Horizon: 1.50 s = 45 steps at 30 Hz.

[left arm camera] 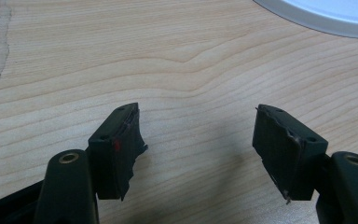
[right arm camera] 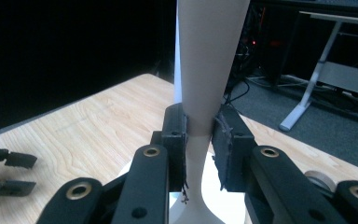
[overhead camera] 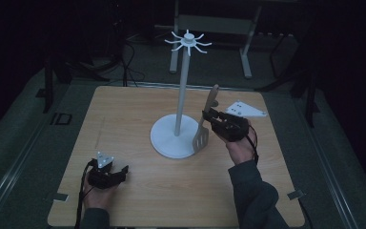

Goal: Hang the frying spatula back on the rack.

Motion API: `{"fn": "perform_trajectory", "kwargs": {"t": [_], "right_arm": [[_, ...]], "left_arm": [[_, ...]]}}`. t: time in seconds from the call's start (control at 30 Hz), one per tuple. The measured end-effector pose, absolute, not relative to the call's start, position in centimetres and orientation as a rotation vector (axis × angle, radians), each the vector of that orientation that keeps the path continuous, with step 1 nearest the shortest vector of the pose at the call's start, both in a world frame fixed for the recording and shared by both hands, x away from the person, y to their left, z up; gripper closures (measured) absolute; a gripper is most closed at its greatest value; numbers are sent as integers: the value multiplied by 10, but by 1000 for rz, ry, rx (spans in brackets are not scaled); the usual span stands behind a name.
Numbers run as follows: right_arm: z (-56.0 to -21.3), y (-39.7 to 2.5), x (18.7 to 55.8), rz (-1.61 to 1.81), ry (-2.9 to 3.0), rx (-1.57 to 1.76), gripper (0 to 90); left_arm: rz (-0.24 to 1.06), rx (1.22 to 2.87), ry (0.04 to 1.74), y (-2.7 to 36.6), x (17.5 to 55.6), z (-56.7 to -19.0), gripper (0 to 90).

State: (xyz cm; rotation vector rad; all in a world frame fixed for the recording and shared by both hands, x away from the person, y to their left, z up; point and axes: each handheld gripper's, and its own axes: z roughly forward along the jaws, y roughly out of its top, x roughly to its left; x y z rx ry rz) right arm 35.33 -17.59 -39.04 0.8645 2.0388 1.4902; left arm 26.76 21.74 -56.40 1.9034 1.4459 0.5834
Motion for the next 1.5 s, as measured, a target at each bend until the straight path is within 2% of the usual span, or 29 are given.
{"fn": "perform_trajectory", "kwargs": {"t": [1.5], "right_arm": [[-339,-175,377,1519,2021,840,755]], "left_arm": [[588,1897,1450,218,268,-564,327]]}}
